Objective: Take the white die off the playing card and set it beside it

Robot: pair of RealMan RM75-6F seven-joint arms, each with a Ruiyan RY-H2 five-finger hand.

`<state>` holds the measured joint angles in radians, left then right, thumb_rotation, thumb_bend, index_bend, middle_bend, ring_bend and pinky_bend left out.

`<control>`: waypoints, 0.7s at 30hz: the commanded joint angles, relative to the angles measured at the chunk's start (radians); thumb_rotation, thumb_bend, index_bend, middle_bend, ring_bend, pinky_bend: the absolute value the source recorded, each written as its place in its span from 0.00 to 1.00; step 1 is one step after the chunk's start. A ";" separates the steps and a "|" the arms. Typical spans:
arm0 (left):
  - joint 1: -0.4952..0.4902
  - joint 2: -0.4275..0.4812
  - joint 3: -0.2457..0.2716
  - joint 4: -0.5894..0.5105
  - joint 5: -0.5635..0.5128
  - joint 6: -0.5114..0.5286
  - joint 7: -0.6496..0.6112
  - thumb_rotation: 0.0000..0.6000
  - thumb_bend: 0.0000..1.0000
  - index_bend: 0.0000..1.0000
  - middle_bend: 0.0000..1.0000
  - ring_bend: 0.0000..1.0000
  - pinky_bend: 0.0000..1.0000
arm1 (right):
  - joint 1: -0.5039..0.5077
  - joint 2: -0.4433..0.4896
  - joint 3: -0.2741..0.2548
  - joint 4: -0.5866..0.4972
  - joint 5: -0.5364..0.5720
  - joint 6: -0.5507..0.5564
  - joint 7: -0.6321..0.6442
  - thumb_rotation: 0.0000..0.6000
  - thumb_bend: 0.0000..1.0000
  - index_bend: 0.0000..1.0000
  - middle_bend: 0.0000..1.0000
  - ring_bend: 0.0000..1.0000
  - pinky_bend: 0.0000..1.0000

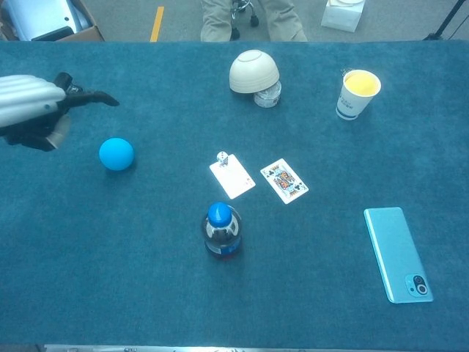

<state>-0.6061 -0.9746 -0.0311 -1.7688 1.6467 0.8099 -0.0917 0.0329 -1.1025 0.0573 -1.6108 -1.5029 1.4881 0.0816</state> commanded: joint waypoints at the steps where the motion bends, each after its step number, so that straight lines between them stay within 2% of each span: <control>1: -0.036 -0.023 0.000 -0.010 -0.023 -0.046 0.031 1.00 1.00 0.07 1.00 1.00 0.93 | 0.002 0.000 0.000 0.001 0.001 -0.004 0.000 1.00 0.45 0.28 0.31 0.16 0.25; 11: -0.122 -0.112 -0.005 -0.006 -0.100 -0.157 0.130 1.00 1.00 0.07 1.00 1.00 0.93 | 0.012 -0.008 0.003 0.009 0.006 -0.016 -0.001 1.00 0.45 0.28 0.31 0.15 0.25; 21: -0.204 -0.232 -0.018 0.037 -0.264 -0.254 0.253 1.00 1.00 0.07 1.00 1.00 0.93 | 0.017 -0.007 0.005 0.017 0.011 -0.022 0.008 1.00 0.45 0.28 0.31 0.15 0.25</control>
<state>-0.7927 -1.1842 -0.0456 -1.7444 1.4090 0.5709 0.1362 0.0501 -1.1093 0.0620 -1.5944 -1.4918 1.4662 0.0892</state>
